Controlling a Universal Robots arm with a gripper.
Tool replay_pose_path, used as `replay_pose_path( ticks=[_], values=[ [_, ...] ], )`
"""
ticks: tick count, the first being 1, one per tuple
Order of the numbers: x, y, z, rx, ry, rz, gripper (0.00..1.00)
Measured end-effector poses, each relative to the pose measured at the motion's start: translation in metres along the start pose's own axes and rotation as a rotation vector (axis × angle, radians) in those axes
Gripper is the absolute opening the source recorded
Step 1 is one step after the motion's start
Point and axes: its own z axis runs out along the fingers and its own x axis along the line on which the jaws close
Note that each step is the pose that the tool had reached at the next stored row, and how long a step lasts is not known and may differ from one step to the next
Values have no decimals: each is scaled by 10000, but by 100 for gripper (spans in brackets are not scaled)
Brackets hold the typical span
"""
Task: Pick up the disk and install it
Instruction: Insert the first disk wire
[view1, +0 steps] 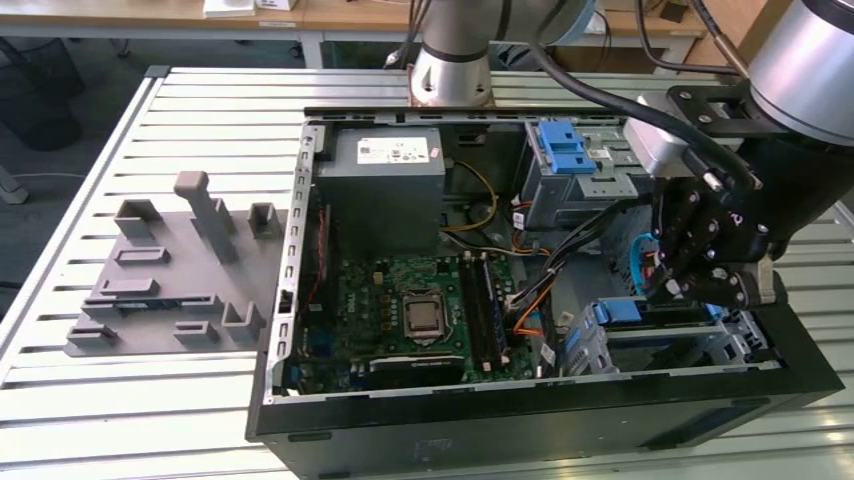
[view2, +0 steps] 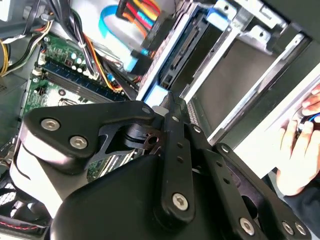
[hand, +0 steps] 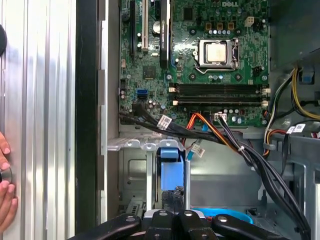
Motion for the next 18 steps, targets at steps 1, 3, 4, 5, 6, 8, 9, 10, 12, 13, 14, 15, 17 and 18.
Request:
replay_pose_path(
  ticks=[1,3,4,5,6,8,9,10,12,13,14,15,17,18],
  values=[
    [0,-20,0,0,0,0,11],
    [-1,-59,-1,-1,0,0,11],
    [-2,-76,-1,-1,0,0,11],
    [-2,-89,-1,0,1,0,11],
    [-2,-100,-1,0,0,0,11],
    [-5,-105,-4,0,-2,0,11],
    [-8,-105,-15,0,1,1,11],
    [-14,-105,-30,0,1,0,11],
    [-23,-105,-61,5,2,-1,11],
    [-26,-106,-65,6,-1,-1,11],
    [-30,-106,-64,7,-4,0,11],
    [-34,-110,-65,6,-3,1,11],
    [-48,-123,-66,7,-1,-1,11],
    [-51,-125,-66,7,-1,-1,11]
  ],
)
